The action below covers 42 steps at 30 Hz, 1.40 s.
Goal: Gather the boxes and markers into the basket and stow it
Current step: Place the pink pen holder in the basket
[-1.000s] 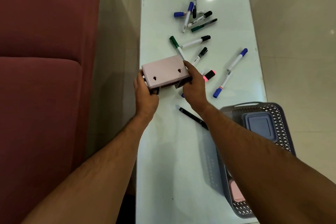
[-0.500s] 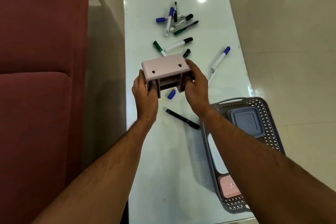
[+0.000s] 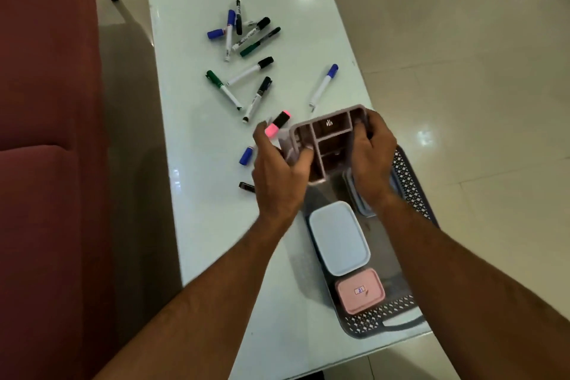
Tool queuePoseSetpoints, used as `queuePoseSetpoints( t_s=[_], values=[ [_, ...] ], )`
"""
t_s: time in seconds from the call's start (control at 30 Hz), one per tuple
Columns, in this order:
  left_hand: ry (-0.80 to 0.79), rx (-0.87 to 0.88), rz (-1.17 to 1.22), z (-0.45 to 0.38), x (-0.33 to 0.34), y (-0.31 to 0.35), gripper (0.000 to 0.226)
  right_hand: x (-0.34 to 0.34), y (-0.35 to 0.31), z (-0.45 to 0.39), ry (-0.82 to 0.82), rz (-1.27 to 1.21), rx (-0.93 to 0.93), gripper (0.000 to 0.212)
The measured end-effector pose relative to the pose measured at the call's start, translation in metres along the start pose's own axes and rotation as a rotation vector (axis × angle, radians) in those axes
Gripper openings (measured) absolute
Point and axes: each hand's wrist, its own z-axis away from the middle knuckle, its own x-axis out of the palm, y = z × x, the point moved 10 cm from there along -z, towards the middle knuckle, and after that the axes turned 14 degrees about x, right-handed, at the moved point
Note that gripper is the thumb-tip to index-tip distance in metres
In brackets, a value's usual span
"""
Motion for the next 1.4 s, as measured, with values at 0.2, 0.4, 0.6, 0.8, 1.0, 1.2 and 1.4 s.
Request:
queuePoseSetpoints(
  t_s=[0.2,0.4,0.6,0.8,1.0,1.2,1.4],
  values=[
    [-0.038,-0.047,0.168,0.061,0.061,0.020,0.074,-0.047,0.002,-0.042,-0.177,0.068,-0.016,0.016],
    [-0.020,-0.401,0.465,0.143,0.133,0.021,0.063,-0.078,0.013,-0.065,-0.371,0.222,-0.018,0.014],
    [0.057,-0.760,0.764,0.224,0.197,0.016,0.076,-0.095,0.041,-0.058,-0.539,0.420,-0.018,0.018],
    [0.148,-0.875,0.857,0.267,0.211,0.021,0.081,-0.102,0.075,-0.044,-0.665,0.533,0.027,0.020],
    [0.169,-0.889,0.908,0.280,0.208,0.022,0.071,-0.102,0.078,-0.032,-0.708,0.522,0.043,0.020],
    [0.228,-0.979,0.903,0.295,0.202,0.005,0.060,-0.090,0.089,-0.015,-0.769,0.605,0.051,0.022],
    [0.260,-1.087,0.926,0.310,0.208,-0.014,0.066,-0.082,0.114,-0.002,-0.808,0.690,0.079,0.022]
  ],
)
